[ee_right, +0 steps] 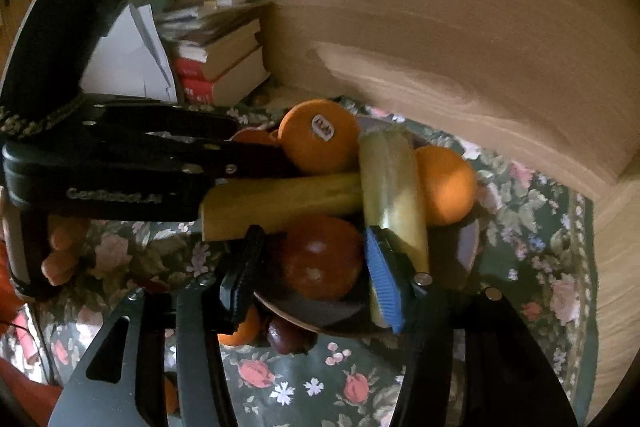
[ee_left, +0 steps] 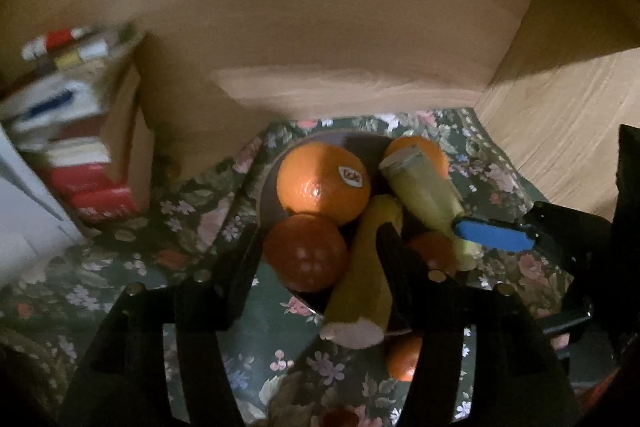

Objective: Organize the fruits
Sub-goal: 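Carry both red tomatoes over the dark plate and lower them onto it, then open both tools to release the tomatoes and withdraw from the plate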

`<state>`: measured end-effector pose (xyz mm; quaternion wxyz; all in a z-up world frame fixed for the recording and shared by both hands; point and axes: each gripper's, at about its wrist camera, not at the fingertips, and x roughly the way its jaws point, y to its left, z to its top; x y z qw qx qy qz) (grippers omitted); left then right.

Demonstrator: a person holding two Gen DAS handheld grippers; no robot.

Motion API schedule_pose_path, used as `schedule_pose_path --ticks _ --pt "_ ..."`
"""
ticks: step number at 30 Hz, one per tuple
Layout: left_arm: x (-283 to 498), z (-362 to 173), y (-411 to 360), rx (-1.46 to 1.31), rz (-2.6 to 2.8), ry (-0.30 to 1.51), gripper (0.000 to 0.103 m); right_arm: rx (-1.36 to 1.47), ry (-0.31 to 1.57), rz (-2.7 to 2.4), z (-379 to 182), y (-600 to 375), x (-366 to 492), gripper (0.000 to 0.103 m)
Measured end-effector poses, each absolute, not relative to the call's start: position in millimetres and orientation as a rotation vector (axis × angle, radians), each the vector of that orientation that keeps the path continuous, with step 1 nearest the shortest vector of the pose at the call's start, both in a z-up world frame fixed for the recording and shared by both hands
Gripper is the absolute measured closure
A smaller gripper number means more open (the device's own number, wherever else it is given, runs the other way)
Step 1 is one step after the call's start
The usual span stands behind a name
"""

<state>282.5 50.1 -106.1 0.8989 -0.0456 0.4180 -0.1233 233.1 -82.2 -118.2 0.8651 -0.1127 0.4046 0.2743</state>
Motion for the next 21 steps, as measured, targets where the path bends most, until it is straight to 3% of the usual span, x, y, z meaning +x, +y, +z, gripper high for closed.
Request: schedule_pose_path --ticks 11,21 --pt "211 -71 68 -0.064 -0.184 0.722 0.034 -0.200 0.774 0.575 -93 -95 201 0.051" --pt "162 -96 85 -0.084 -0.131 0.753 0.028 -0.204 0.825 0.628 -112 -84 170 0.051"
